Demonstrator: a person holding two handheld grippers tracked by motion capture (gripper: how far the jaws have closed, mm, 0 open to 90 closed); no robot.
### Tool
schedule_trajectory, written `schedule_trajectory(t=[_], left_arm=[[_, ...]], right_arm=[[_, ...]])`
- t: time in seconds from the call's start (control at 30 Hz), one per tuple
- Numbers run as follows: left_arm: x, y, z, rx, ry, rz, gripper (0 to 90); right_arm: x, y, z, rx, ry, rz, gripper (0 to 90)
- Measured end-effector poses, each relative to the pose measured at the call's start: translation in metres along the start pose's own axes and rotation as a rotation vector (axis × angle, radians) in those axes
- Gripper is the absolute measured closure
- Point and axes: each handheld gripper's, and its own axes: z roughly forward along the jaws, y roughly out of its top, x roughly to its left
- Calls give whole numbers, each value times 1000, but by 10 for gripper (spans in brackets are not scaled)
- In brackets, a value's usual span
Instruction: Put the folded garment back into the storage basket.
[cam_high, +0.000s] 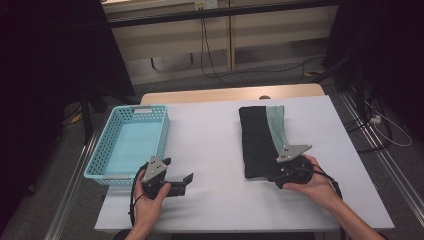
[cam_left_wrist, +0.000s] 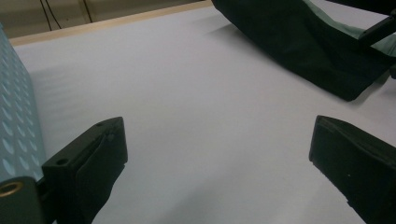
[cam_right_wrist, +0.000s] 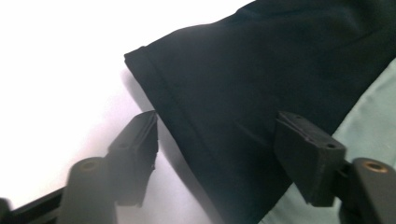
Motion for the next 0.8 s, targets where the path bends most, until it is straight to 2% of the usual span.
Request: schedule_trajectory(t=[0.1, 0.17, 0.33, 0.53, 0.8], left_arm=[[2, -1, 0, -6, 4, -6, 44], [2, 0, 0, -5, 4, -8, 43], [1, 0, -1, -7, 1, -6, 43], [2, -1, -1, -6, 0, -7, 43], [2, 0, -1, -6, 0, -6, 44]], right_arm=[[0, 1, -1, -9, 8, -7, 377], [1, 0, 1, 6, 14, -11, 391], [2, -2, 10, 48, 21, -35, 353], [0, -1, 14, 62, 34, -45, 356], [-3, 2, 16, 72, 48, -39, 467]])
